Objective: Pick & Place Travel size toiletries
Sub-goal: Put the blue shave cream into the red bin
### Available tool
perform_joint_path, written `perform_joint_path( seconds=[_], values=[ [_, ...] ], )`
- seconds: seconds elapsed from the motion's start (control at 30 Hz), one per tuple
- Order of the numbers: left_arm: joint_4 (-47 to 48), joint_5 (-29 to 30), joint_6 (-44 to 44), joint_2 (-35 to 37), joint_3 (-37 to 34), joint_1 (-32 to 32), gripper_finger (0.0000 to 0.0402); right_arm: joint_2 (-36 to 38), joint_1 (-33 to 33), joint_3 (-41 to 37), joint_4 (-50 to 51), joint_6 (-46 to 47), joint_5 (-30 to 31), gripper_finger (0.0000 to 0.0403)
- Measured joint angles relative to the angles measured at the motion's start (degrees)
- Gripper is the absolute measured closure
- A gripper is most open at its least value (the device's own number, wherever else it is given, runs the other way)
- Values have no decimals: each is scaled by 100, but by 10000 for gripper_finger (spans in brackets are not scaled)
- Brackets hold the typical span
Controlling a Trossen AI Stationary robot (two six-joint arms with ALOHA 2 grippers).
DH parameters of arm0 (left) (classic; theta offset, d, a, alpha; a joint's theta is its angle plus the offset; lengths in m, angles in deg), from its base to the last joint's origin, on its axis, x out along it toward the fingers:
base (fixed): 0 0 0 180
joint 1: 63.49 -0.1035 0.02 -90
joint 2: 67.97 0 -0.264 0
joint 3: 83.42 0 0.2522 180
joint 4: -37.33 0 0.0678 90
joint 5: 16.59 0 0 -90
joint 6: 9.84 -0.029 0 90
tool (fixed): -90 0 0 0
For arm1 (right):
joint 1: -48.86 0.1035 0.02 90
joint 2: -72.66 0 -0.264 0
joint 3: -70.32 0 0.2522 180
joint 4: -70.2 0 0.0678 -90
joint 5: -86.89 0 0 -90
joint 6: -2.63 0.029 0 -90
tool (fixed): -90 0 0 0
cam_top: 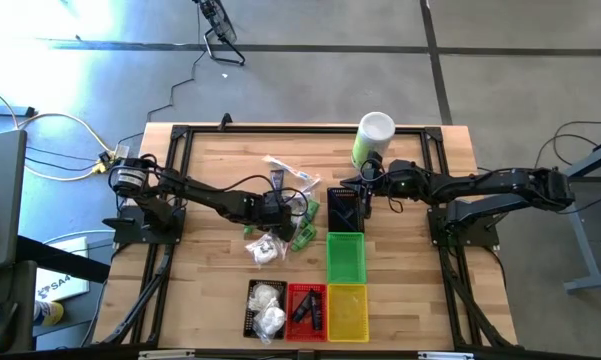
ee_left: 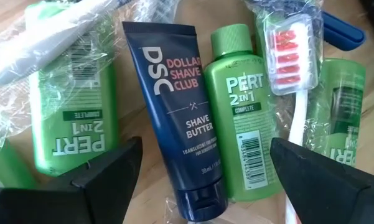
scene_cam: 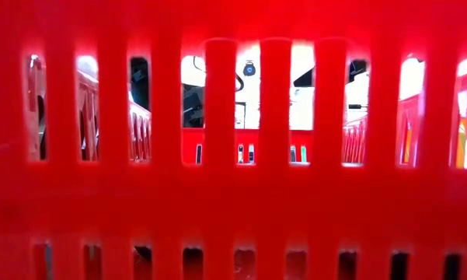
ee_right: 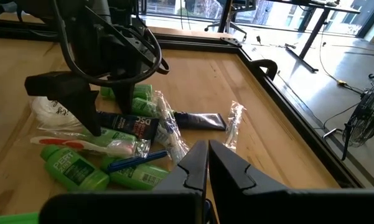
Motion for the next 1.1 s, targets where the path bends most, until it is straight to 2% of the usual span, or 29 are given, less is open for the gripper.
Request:
perform_joint_path(
  seconds=[0.4, 0.63, 1.1],
  values=[
    [42, -146, -187, 106, 0, -11, 133, 0, -1, 0, 3, 0, -1, 395],
    [150, -134, -450, 446, 0, -11, 137, 0, 1, 0, 6, 0, -1, 395],
    [383, 207, -450, 455, -7, 77, 137, 0, 1, 0, 80, 46, -1, 395]
  ],
)
